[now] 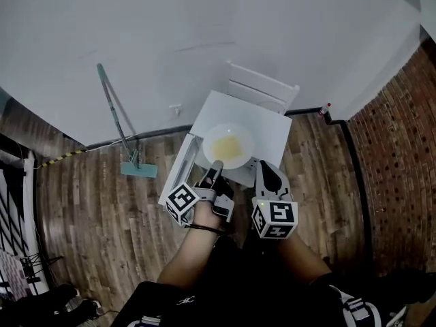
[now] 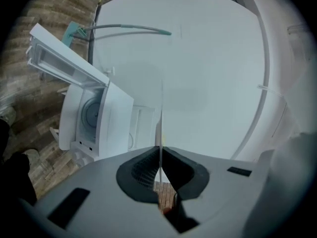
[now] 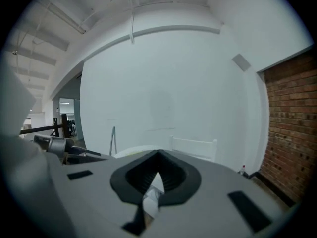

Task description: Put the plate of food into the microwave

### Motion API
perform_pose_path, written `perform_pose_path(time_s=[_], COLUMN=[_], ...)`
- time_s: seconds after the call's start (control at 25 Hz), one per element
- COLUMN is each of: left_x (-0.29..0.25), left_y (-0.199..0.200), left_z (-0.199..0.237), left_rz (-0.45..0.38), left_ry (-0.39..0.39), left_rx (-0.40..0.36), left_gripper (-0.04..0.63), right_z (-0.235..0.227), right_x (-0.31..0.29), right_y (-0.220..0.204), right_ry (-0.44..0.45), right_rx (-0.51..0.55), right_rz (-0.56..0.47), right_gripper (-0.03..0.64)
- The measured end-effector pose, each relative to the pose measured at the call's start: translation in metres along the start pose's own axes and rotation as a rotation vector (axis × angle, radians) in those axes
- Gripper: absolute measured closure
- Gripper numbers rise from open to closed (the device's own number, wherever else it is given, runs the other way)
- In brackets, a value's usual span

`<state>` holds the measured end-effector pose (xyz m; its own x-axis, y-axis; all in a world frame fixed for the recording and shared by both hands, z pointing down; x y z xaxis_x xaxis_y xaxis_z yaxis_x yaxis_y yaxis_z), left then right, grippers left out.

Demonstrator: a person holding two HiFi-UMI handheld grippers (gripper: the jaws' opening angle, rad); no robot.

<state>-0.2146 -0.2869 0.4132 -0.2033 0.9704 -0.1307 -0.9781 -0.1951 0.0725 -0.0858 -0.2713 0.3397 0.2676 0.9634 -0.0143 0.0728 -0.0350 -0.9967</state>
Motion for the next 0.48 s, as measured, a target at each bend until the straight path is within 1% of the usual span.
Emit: perform_pose_path(time_s=[0.08, 0.24, 0.48], left_x=[-0.001, 0.004, 0.003], left_y=[-0.006, -0.005, 0.013], left_z=[0.012, 0.057, 0.138], left_rz=[-0.023, -0.092, -0.213], left_ry=[-0.015, 0.0, 0.032], left_rx=[0.026, 0.059, 0.033], left_gripper=[0.578, 0.578, 0.578], right_z=[-0.006, -0.01, 0.012], right_x=[-0.001, -0.014, -0.048], right_y=[-0.015, -0.058, -0.143], right_ry=[0.028, 0.114, 0.307], right_rx=[-0.005, -0.033, -0.034], right_rz=[0.021, 0.07, 0.11], right_gripper=[0.609, 0.609, 0.609])
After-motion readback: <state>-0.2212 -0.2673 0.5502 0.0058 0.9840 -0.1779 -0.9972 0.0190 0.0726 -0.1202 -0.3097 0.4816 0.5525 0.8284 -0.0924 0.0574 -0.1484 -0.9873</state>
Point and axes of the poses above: the fingertips, and each gripper's own axes: x backward along the fingers, z to its left, y out of its top, the point moved 1 cm from there along x, backward along the fingers, and after that the axes turned 15 degrees about -z, right-handed, at the moved point
